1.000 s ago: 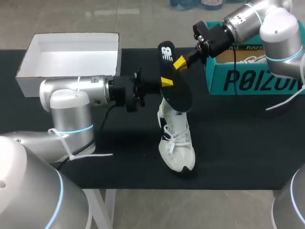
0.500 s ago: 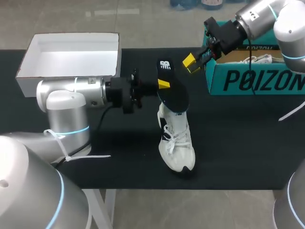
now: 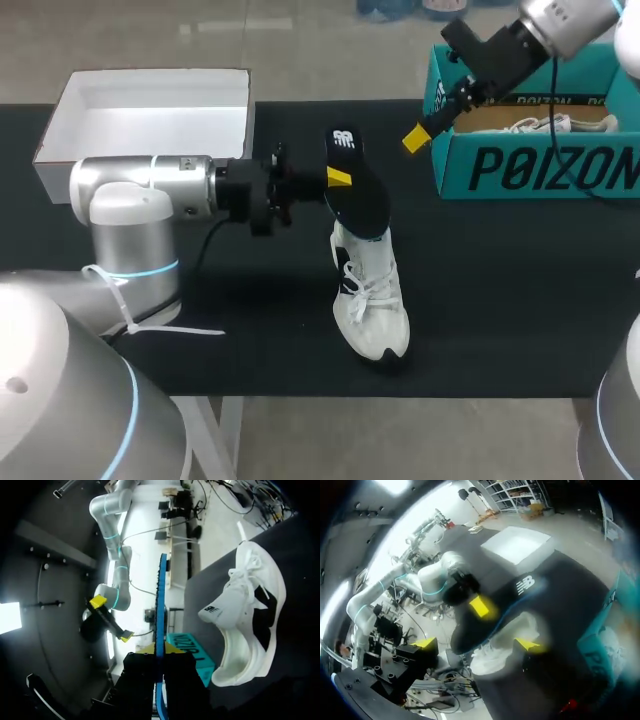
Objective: Take the shoe out of the shoebox, open the shoe tongue, remove and reinsert the insole, then place the shoe into the shoebox
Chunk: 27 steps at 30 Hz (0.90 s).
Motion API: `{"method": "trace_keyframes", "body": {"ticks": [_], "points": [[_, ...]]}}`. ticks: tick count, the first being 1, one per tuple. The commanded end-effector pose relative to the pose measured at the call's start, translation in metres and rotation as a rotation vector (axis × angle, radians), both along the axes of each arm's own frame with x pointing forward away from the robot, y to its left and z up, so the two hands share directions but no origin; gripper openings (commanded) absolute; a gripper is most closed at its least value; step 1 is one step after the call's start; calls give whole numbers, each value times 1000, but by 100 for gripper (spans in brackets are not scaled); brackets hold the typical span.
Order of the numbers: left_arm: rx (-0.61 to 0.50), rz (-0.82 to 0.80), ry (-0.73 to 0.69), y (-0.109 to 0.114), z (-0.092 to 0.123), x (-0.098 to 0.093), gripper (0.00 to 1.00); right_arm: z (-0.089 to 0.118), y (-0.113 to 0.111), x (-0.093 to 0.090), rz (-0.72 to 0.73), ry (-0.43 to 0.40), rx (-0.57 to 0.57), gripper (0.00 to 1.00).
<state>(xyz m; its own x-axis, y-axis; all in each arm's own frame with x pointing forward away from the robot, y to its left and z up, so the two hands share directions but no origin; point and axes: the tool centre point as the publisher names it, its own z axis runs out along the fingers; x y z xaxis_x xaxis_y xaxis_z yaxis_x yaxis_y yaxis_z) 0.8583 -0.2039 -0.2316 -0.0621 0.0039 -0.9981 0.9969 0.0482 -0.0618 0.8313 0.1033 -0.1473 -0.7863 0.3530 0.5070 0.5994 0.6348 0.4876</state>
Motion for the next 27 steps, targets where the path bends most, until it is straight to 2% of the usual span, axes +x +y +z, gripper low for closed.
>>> {"method": "trace_keyframes", "body": {"ticks": [1, 8, 15, 21, 27], "points": [[4, -7, 3, 1, -2, 0, 0, 16, -1, -21, -132, -243, -182, 100], [10, -11, 10, 0, -5, -2, 0, 33, -9, -37, -157, -310, -256, 100], [13, -8, 15, 1, -9, -2, 0, 42, -16, -49, -162, -339, -269, 100], [16, -9, 15, 1, -10, -2, 0, 47, -13, -55, -197, -386, -265, 100], [19, -6, 7, 2, -7, -3, 0, 47, -13, -55, -197, -386, -265, 100]]}}
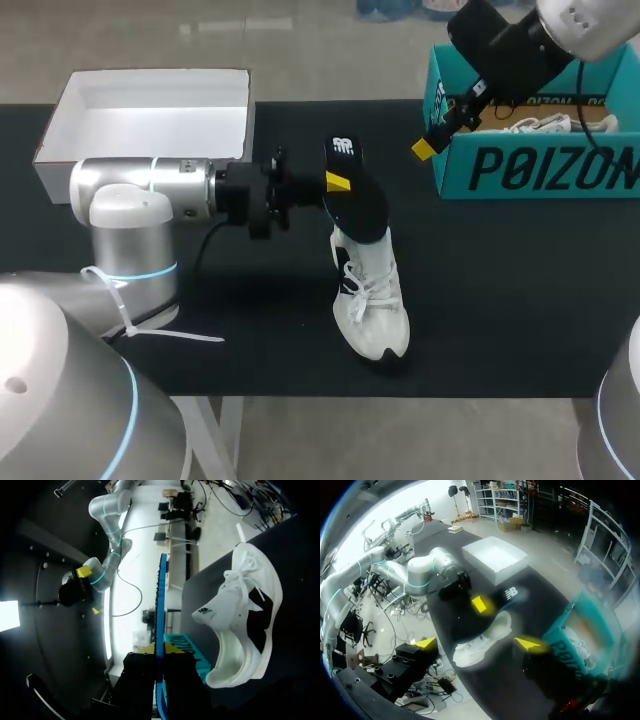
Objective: Take the shoe out of the shoebox, open the shoe tongue, remove and reinsert the insole, then place the shoe into the shoebox
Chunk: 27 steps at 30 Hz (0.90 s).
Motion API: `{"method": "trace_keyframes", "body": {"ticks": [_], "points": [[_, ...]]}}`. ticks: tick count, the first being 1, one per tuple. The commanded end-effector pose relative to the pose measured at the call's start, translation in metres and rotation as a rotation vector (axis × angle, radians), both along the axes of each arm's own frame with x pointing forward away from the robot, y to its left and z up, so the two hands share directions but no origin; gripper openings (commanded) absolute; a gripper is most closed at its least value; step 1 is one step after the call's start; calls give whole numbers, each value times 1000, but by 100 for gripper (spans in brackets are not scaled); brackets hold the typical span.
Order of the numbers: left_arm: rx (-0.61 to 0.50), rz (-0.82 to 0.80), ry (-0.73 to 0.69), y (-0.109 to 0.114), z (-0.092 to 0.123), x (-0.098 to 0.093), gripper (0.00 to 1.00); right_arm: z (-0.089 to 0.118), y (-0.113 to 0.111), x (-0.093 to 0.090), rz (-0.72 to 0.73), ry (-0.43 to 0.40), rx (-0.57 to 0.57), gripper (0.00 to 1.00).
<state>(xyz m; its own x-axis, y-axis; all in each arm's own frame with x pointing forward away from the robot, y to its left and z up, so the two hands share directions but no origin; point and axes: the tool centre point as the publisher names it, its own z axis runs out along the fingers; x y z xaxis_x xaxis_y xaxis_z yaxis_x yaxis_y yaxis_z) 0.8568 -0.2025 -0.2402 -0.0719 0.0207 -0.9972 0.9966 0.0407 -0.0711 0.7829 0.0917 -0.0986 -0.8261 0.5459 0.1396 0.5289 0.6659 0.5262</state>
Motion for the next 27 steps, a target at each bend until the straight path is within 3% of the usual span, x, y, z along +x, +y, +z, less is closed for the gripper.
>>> {"method": "trace_keyframes", "body": {"ticks": [1, 27], "points": [[3, 3, -3, 0, 2, -1, 0, -1, -2, -6, -50, -64, -38, 100], [1, 18, 0, 1, 3, -1, 0, -1, -2, -6, -50, -64, -38, 100]]}}
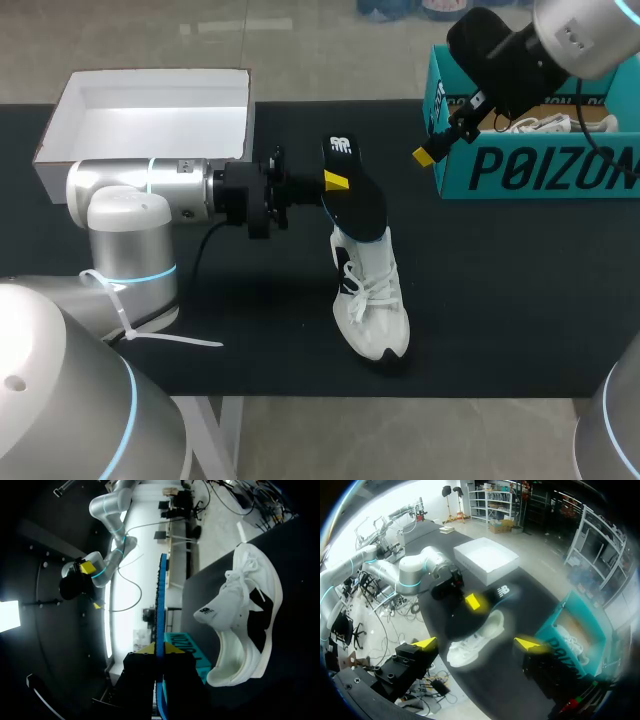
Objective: Take the shoe out of the shoebox, open the shoe tongue, remove and reinsert the insole, then place the shoe into the shoebox
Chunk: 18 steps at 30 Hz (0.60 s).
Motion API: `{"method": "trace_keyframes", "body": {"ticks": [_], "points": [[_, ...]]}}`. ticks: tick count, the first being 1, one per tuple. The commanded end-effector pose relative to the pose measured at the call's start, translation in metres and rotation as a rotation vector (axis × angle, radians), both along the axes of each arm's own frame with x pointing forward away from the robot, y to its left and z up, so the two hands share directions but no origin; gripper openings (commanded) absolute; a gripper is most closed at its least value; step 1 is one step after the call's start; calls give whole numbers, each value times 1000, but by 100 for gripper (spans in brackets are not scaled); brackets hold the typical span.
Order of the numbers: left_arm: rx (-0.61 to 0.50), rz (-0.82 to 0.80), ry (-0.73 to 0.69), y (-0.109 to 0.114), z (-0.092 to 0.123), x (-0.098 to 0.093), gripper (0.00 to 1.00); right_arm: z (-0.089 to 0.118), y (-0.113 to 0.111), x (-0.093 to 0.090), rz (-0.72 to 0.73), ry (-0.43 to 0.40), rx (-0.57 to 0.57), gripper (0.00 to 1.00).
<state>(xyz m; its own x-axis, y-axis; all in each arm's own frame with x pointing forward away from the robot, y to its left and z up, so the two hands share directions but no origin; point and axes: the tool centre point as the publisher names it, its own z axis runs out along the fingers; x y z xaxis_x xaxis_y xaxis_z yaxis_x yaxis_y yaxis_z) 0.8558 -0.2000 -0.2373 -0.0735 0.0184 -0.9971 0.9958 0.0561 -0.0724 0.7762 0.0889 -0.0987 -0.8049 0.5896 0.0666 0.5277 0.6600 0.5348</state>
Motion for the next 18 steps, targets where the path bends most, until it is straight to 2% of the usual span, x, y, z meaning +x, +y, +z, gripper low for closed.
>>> {"method": "trace_keyframes", "body": {"ticks": [1, 10, 18], "points": [[2, 2, -1, -1, 0, 0, 0, -1, 1, 0, -1, -1, 0, 100], [2, 2, -1, -1, 0, 0, 0, -1, 1, 0, -1, -1, 0, 100], [-100, -61, 348, -4, 7, 1, 0, -1, 1, 0, -1, -1, 0, 100]]}}
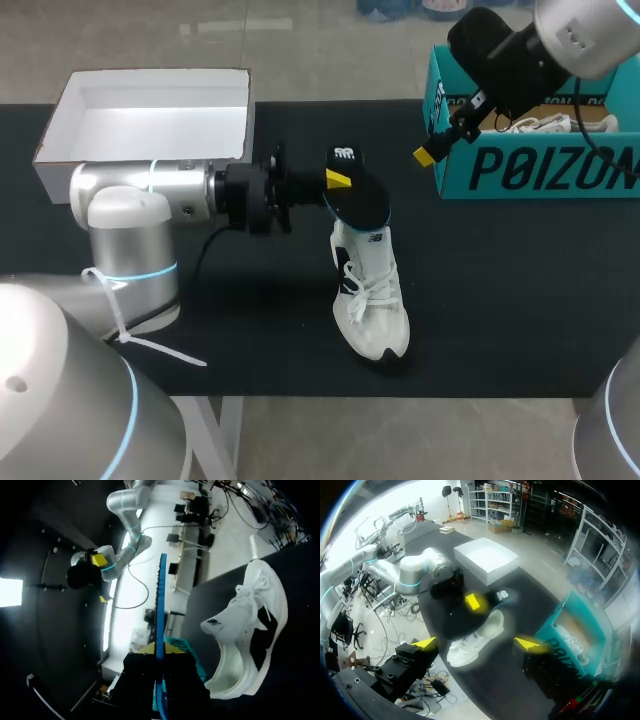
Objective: Take the shoe out of the shoebox, open the shoe tongue, remove and reinsert the insole, then place the shoe into the shoebox
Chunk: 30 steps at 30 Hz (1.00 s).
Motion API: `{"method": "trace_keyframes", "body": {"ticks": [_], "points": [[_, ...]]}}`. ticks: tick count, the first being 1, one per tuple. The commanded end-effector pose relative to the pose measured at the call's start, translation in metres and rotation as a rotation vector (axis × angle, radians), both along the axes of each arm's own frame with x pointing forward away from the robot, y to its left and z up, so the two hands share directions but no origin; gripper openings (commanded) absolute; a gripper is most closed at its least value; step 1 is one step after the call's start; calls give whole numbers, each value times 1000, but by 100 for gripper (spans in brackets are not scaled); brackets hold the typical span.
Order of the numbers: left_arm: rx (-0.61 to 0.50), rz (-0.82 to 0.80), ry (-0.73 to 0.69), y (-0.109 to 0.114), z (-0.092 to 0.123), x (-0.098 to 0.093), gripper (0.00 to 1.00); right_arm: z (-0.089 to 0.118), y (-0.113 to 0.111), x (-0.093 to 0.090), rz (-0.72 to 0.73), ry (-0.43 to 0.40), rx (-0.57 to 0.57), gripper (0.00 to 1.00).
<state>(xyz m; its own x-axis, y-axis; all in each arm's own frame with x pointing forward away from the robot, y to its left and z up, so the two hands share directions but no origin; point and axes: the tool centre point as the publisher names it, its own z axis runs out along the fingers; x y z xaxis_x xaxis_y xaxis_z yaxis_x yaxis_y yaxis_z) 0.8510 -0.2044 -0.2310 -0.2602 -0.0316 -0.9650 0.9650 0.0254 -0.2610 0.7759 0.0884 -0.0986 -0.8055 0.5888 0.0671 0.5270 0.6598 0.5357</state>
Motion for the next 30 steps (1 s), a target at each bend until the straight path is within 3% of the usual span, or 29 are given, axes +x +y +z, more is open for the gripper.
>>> {"method": "trace_keyframes", "body": {"ticks": [1, 8, 17, 23, 30], "points": [[-73, -52, 213, 1, 2, 6, 0, -1, 1, 1, -2, 0, -2, 100], [-247, -88, 617, 2, 0, 9, 0, -1, 1, 1, -2, 0, -2, 100], [-354, -96, 862, 3, -14, 10, 0, -1, 1, 1, -2, 0, -2, 100], [-342, -93, 930, 3, -9, 10, 0, -1, 1, 1, -2, 0, -2, 100], [-325, -78, 914, 2, -6, 10, 0, -1, 1, 1, -2, 0, -2, 100]]}}
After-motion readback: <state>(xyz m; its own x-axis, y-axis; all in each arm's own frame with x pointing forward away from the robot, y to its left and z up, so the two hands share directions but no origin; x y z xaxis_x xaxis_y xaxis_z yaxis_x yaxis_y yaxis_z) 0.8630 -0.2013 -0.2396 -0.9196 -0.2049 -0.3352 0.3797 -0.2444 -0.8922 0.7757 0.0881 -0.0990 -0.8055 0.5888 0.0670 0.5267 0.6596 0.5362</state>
